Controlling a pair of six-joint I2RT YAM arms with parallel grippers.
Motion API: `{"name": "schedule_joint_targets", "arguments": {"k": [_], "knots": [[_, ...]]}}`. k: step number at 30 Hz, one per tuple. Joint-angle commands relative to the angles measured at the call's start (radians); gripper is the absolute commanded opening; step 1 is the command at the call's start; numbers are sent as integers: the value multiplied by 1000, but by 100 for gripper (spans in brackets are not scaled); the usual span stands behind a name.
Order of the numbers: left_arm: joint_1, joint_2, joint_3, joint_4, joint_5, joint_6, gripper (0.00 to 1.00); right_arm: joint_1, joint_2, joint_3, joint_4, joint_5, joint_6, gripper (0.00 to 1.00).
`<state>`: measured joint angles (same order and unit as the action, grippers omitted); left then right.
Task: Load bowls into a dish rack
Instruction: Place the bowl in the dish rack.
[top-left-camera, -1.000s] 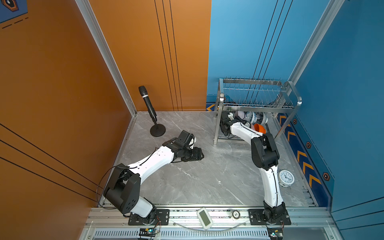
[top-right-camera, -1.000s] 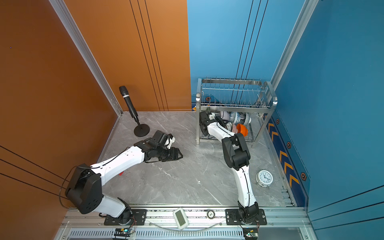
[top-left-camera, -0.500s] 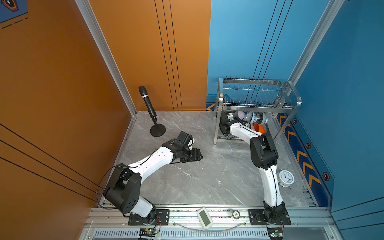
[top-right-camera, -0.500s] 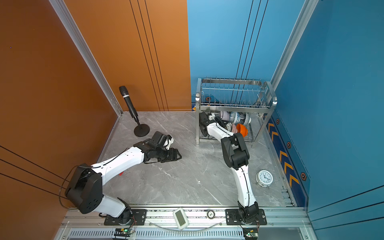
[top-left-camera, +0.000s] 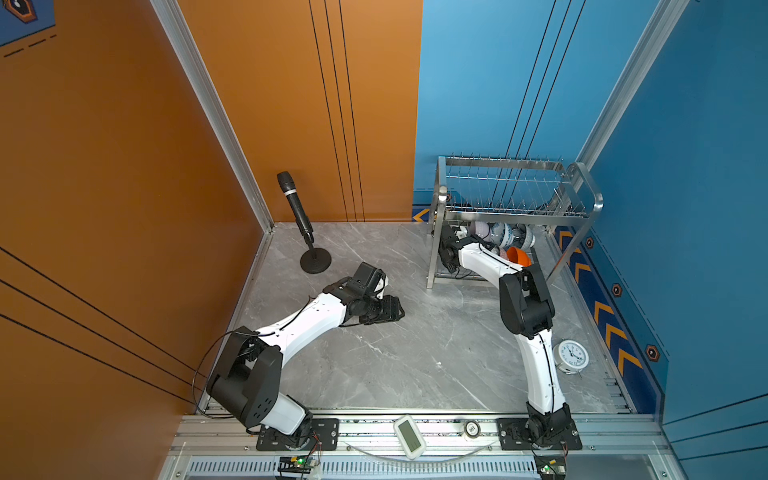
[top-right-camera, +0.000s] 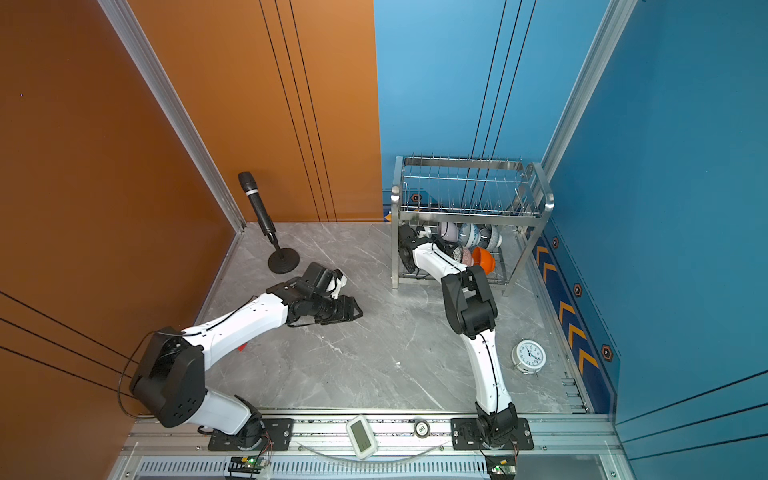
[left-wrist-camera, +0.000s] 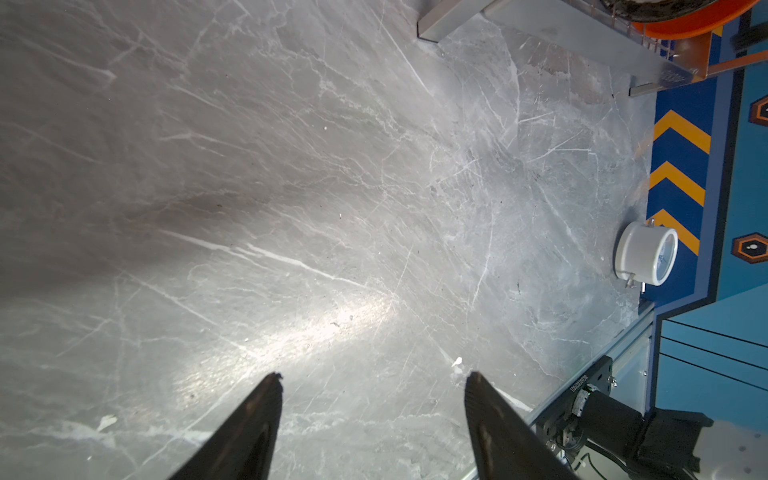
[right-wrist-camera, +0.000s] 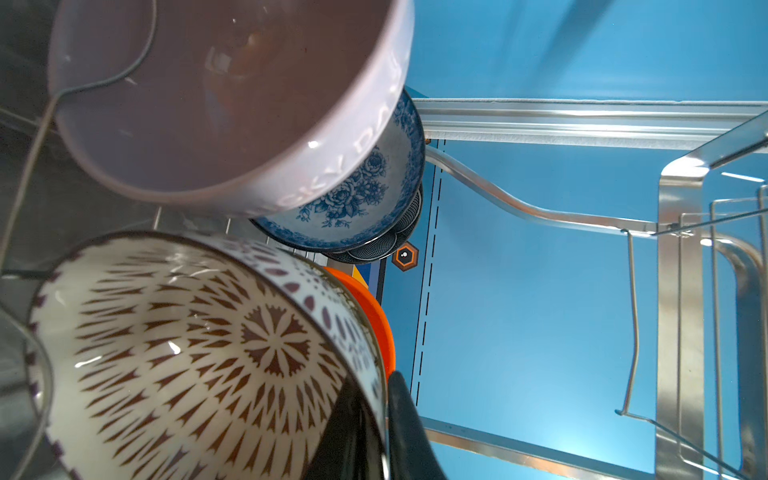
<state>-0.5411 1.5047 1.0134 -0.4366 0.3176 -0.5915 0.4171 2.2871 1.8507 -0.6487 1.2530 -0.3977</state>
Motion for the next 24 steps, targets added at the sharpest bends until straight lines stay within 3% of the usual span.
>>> {"name": "schedule_joint_targets", "arguments": {"k": [1, 13, 24], "knots": [[12, -3, -14, -6, 20, 17, 71, 41, 16, 47, -37, 27, 42, 16], [16, -10, -16, -5, 20, 21, 71, 43, 10, 62, -63, 19, 67, 33], [16, -18, -18, -6, 22, 22, 71, 45, -37, 68, -141, -46, 186, 48]]}}
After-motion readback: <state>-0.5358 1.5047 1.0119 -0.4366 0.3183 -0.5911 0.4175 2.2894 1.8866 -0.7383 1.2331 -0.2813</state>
